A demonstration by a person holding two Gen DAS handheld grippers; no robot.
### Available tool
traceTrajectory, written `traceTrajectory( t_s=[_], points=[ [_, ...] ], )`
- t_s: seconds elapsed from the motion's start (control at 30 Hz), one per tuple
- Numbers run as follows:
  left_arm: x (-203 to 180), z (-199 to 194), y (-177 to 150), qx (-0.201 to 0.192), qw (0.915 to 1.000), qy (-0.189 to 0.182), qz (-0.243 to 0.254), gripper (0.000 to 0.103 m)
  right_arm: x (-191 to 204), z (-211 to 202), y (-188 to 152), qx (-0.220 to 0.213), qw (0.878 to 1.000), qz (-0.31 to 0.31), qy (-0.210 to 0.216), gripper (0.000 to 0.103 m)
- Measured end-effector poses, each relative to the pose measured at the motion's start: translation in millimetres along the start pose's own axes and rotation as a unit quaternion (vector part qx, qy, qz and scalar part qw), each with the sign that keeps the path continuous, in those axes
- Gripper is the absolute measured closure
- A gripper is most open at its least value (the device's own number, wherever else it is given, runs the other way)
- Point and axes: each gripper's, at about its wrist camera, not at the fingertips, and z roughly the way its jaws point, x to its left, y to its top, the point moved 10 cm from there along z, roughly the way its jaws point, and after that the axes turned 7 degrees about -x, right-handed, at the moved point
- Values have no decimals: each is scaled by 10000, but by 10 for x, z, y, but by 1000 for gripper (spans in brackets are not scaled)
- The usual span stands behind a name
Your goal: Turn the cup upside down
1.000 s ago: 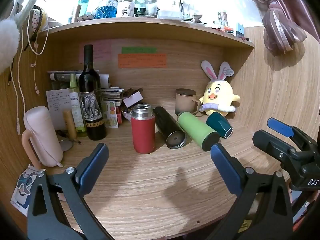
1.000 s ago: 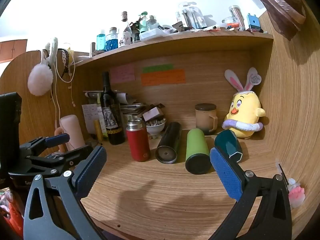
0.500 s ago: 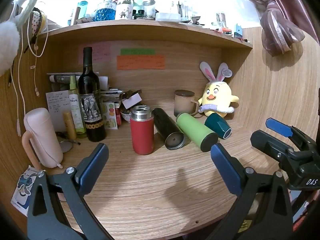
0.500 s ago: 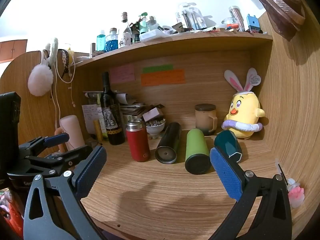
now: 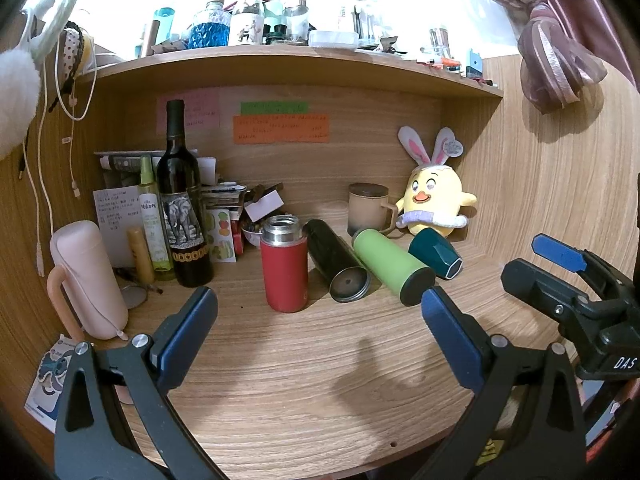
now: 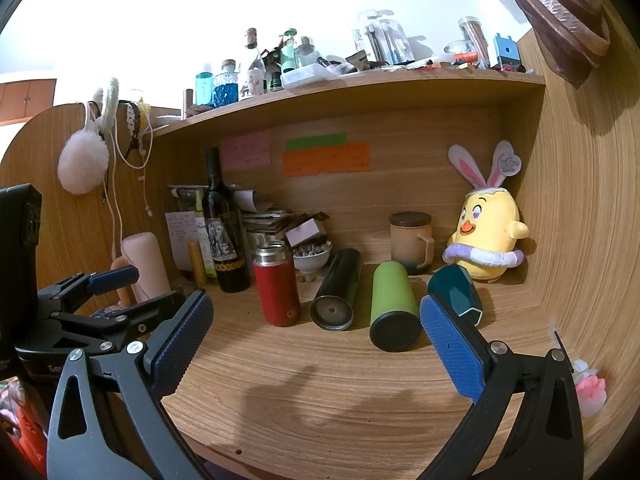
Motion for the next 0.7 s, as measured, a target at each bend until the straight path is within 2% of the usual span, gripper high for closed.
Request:
traceTrajectory(
  t_s=[0.7],
  points=[
    [-29, -44, 52, -58, 10000, 3, 8, 0, -3, -22, 3, -24, 10000, 1, 7, 0]
  ],
)
